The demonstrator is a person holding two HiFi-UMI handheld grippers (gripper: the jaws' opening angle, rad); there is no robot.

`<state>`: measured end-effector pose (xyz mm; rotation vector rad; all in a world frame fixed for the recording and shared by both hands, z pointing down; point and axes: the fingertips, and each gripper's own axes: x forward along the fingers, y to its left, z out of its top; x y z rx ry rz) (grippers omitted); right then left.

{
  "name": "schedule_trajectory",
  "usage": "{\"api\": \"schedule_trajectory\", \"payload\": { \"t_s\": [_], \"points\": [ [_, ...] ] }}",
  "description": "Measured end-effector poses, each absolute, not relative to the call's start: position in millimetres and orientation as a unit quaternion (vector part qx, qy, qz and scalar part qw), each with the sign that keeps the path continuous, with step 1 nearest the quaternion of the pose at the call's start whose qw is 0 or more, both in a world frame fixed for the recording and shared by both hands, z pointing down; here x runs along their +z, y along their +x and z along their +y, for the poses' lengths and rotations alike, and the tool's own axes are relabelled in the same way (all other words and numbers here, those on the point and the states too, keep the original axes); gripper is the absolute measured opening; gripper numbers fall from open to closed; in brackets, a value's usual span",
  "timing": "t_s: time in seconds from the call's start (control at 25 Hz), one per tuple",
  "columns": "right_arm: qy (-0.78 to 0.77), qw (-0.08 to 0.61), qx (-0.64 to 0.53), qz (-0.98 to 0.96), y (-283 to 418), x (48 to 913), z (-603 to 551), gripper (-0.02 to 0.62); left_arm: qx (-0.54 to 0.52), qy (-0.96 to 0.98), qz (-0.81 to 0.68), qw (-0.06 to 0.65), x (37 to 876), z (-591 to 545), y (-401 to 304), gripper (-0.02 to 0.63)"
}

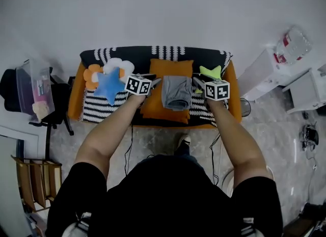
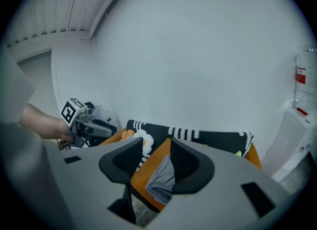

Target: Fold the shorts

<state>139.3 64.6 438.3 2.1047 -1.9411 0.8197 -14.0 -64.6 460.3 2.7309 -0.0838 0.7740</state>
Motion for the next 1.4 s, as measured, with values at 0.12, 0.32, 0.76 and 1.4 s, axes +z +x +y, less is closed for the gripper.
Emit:
{"api": "schedule_trajectory", "payload": {
  "t_s": [0.12,0.32,0.76,1.4],
  "points": [
    [0.716,0.07,0.26,-0.644,140.7,417.3,71.8,0.183,0.254,0.958,-0.019,0.131,439.1,-54.8,-9.5,0.149],
    [0.717,0.055,0.249,-0.649,130.6,392.9,86.7,0.183,0.236,0.962,-0.036,0.135,415.9,-45.4,-17.5,0.149],
    [0.721,0.042,0.214,-0.657,122.8,347.2,113.6,0.183,0.227,0.969,-0.018,0.096,388.7,-23.9,-30.2,0.149],
    [0.741,0.027,0.201,-0.64,103.8,323.8,143.4,0.161,0.204,0.976,-0.012,0.08,363.6,-15.1,-51.6,0.149]
  ]
}}
